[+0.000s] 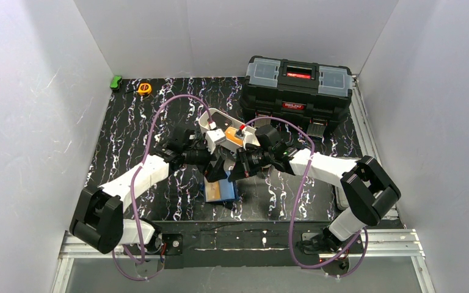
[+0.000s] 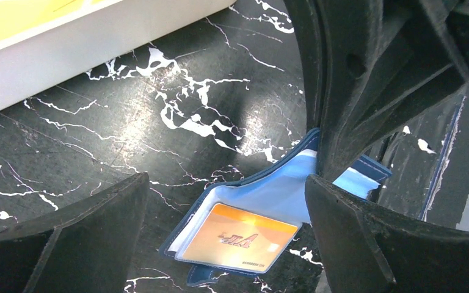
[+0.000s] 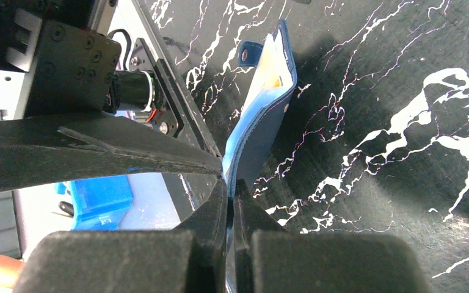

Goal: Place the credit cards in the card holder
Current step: Turn over the card slot in the card holder.

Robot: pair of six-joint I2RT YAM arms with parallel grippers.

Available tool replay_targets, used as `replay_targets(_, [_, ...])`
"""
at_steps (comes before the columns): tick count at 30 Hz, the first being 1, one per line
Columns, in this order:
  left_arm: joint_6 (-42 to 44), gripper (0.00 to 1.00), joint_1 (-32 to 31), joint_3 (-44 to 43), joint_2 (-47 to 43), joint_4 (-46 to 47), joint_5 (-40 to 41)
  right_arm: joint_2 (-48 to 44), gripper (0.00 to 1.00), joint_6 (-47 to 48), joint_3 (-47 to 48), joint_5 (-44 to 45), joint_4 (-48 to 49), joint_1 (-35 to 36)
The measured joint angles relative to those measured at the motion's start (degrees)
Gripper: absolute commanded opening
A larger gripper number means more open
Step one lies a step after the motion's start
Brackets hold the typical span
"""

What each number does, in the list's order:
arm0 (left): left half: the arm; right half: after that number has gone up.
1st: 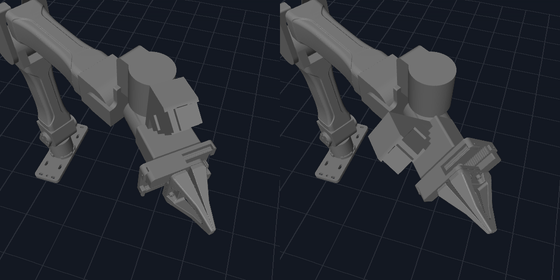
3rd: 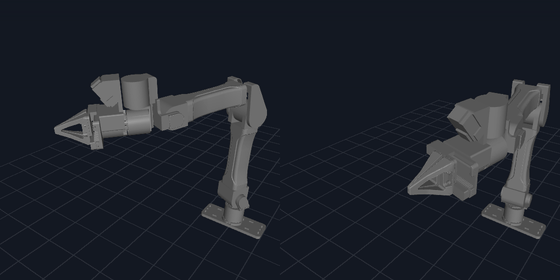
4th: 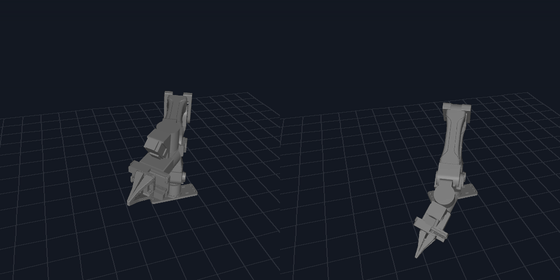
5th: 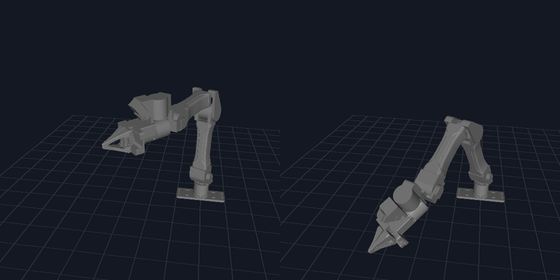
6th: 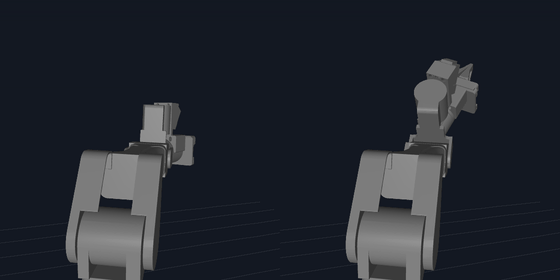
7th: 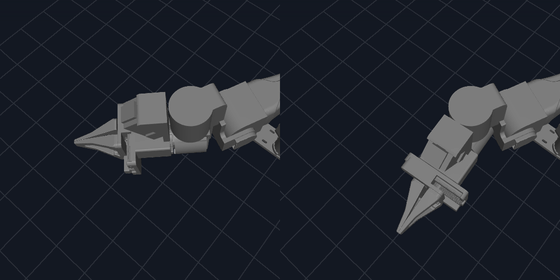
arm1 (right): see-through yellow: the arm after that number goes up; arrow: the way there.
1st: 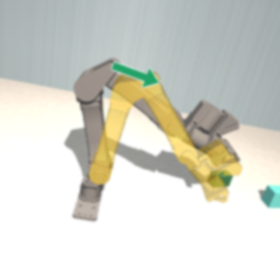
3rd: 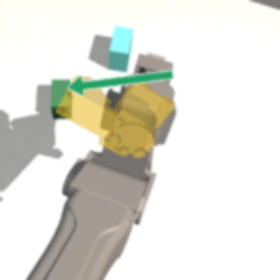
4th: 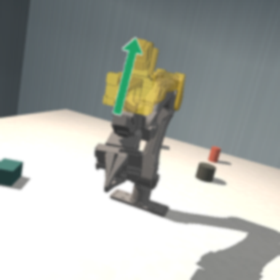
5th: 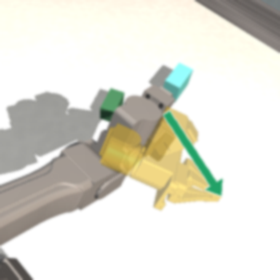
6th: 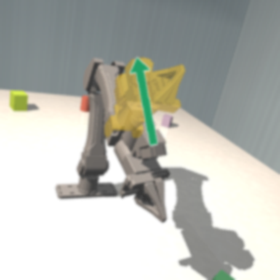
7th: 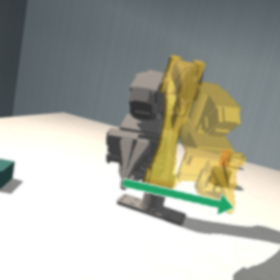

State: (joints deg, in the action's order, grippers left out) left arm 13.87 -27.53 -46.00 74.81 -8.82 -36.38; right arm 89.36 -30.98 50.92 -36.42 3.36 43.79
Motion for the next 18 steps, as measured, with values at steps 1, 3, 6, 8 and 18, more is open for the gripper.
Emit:
replay_targets(1, [0.33,0.99,0.0,0.24,0.09,0.0,0.02,0.0,0.01,0.02,0.0,-0.07,0.0,0.0])
replay_targets(3, [1.01,0.99,0.0,0.48,0.46,-0.02,0.09,0.0,0.01,0.2,0.0,-0.17,0.0,0.0])
replay_targets(6, [2.25,0.99,-0.02,0.48,0.85,-0.17,0.46,0.0,0.01,0.5,0.0,-0.15,-0.02,-0.02])
replay_targets(8, [3.28,0.99,-0.02,0.48,0.85,-0.42,0.96,0.0,0.01,0.76,0.0,-0.15,-0.02,-0.02])
replay_targets(18, [7.67,0.99,-0.02,0.52,0.85,-3.67,4.5,0.0,0.01,1.01,-0.02,-0.22,0.0,-0.28])
